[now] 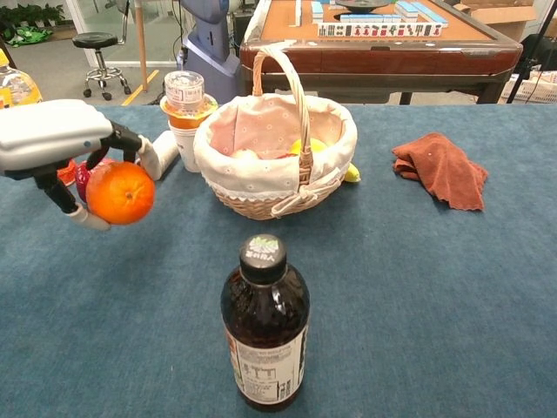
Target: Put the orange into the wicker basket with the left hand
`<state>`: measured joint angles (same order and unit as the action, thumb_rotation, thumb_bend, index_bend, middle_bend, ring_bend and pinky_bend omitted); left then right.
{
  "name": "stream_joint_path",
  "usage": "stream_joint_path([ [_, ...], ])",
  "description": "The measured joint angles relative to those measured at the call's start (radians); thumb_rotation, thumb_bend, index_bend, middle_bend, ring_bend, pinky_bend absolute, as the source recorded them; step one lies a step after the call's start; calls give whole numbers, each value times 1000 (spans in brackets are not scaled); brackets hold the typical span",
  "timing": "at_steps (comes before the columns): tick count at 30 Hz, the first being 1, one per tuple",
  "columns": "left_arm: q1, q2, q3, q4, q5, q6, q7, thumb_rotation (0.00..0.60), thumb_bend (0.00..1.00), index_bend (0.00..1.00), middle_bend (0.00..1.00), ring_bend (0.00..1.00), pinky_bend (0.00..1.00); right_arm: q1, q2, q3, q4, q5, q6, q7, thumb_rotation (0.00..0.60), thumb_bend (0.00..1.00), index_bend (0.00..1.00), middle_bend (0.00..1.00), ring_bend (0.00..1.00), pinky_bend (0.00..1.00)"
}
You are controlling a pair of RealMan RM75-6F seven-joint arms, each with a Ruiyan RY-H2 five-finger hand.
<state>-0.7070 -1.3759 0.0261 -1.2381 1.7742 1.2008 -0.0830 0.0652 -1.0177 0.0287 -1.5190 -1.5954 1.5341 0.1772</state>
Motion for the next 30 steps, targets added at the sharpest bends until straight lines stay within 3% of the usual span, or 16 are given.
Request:
stream_joint_path([
  [6,13,-2,-51,-52,3,113,-47,600,96,465,409,377,593,3,-1,-1,2,-9,0,1,600,19,58,95,28,107],
  [10,-2,-31,-82,-64,-4,120,-34,600,96,462,408,375,597,3,-1,0,2,-7,-1,1,600,19,58,95,28,115],
  [21,-81,-113,-157,-66,-98,15,-11,600,96,452,391,365,596,-3,4,-2,6,4,-3,2,600,18,58,95,28,115],
  [30,-131,-179,-181,-22,-150,-59,52,600,96,402,304,348,596,-11,3,-5,5,7,2,0,600,19,58,95,28,115],
])
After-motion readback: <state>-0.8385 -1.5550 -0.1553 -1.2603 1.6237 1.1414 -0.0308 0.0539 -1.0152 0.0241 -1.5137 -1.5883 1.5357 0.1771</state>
